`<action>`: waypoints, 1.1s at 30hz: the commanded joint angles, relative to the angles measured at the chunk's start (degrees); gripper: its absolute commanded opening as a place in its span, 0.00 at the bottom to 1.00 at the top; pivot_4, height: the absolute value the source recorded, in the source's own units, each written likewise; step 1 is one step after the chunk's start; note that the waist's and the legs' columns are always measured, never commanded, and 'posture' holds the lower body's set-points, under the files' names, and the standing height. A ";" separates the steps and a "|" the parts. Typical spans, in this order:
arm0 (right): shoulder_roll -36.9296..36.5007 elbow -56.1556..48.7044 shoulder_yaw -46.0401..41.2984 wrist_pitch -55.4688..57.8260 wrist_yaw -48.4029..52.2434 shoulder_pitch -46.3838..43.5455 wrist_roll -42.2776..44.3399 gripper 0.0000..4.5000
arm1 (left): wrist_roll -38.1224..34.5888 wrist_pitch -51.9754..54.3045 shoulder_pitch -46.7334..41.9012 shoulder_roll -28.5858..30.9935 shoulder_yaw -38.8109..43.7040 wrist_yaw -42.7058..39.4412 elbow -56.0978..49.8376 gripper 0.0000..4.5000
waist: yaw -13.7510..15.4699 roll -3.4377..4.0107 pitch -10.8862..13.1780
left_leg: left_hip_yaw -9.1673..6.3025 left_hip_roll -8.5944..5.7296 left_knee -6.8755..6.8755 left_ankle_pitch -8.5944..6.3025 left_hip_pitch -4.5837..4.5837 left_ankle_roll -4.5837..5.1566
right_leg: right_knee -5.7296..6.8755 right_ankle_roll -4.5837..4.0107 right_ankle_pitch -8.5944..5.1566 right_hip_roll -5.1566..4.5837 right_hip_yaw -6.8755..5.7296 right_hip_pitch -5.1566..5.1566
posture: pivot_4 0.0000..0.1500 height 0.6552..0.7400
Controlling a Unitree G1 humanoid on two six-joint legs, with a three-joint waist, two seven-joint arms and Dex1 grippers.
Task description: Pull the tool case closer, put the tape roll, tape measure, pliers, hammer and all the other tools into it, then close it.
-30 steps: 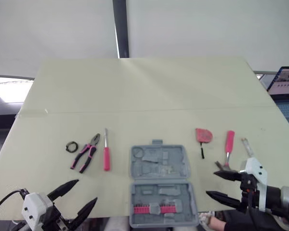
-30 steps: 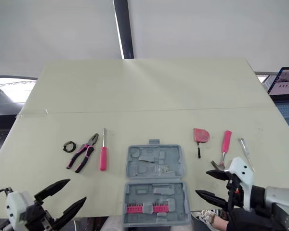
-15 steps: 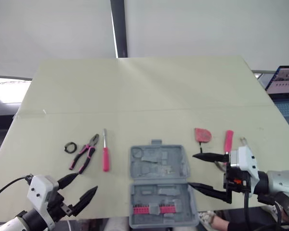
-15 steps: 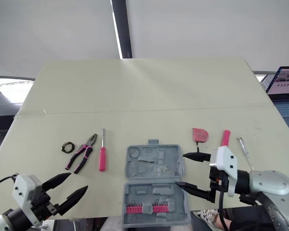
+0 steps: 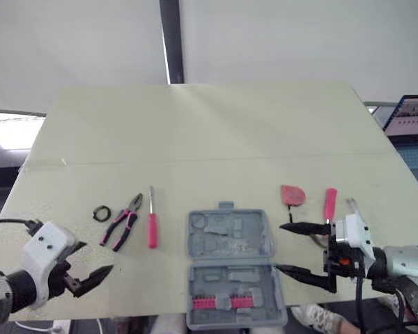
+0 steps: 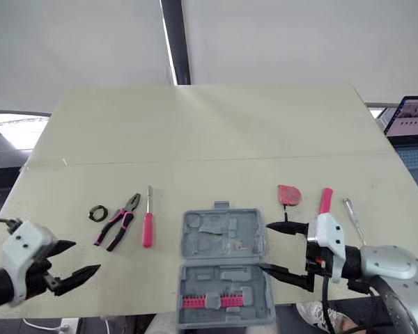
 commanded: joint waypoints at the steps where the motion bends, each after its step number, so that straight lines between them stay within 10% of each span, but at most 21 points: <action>1: -0.29 0.00 0.99 -1.14 1.04 -1.32 -0.11 0.99 | 0.05 10.32 -8.59 12.09 -2.65 0.55 1.41 1.00 | 0.13 0.02 0.02 | -0.02 0.00 0.00 0.02 -0.02 -0.03 | -0.02 0.00 0.00 0.01 0.01 -0.01 | 1.00 0.97; 6: -0.71 1.45 1.50 -0.97 0.48 -3.39 -0.91 0.99 | 1.18 13.24 -19.94 28.43 -15.03 -2.10 5.20 1.00 | -0.42 0.02 0.08 | 0.10 -0.01 -0.19 0.02 0.01 -0.05 | 0.00 0.00 0.00 0.02 0.08 -0.15 | 1.00 0.97; 15: -0.97 0.72 0.07 0.03 -1.13 -3.32 -1.27 0.99 | 11.83 -3.22 -30.75 40.46 -37.13 -7.57 13.27 1.00 | -0.26 -0.20 0.25 | 0.64 0.07 -0.59 0.08 0.00 -0.17 | 0.00 0.00 0.00 0.05 0.16 -0.60 | 1.00 0.97; 33: -0.86 -2.99 -1.84 1.75 -4.25 -0.24 -0.85 0.99 | 48.53 -17.87 -62.42 19.94 -69.22 -29.53 35.21 1.00 | -0.11 -0.32 0.32 | 1.13 0.16 -0.58 0.08 -0.07 -0.16 | 0.32 0.01 0.00 0.04 0.20 -1.10 | 1.00 0.97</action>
